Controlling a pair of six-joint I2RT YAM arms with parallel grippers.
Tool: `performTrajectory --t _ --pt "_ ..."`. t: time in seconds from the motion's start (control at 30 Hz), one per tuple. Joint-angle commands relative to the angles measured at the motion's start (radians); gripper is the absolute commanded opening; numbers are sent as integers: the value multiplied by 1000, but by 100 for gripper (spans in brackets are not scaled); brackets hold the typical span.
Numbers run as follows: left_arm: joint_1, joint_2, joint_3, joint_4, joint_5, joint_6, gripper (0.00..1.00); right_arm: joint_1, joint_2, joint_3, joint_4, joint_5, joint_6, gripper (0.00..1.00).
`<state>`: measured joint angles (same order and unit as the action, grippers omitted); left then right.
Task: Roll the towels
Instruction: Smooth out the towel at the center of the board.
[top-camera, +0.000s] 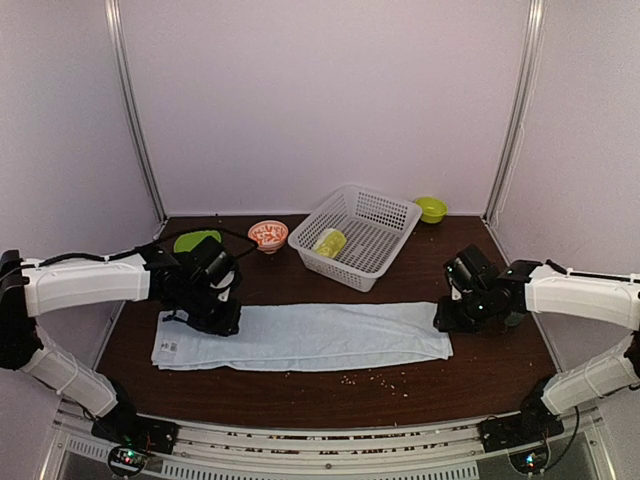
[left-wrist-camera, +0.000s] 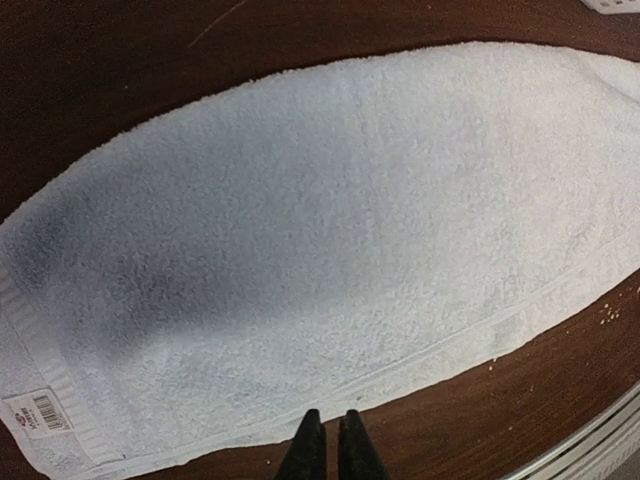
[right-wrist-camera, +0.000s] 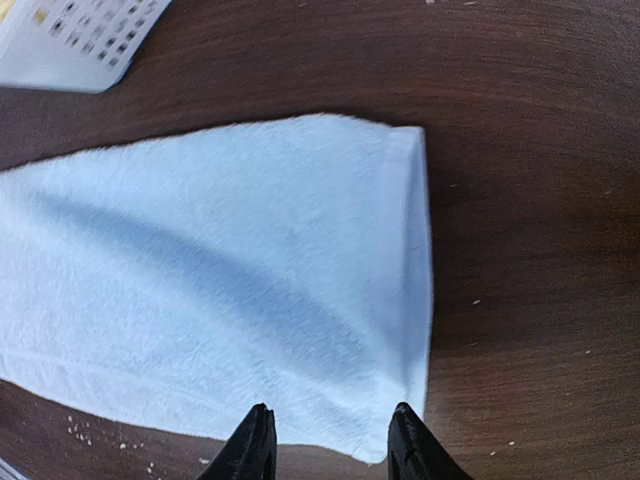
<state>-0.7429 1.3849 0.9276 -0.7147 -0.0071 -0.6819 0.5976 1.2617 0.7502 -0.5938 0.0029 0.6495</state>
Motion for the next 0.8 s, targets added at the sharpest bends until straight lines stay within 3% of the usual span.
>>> performTrajectory --t 0.0,0.13,0.4,0.5,0.77 --pt "-69 40 23 47 -10 -31 5 149 -8 28 6 51 -55 39" --pt "-82 -7 -36 66 -43 -95 7 236 62 69 19 55 -62 39" --pt "-81 -155 -191 11 -179 -225 46 415 295 227 59 135 -140 42" --pt "-77 -218 -233 -31 -236 -279 55 437 367 277 70 160 -161 43" --pt "17 -380 -352 5 -192 -331 59 469 476 347 44 209 -231 43"
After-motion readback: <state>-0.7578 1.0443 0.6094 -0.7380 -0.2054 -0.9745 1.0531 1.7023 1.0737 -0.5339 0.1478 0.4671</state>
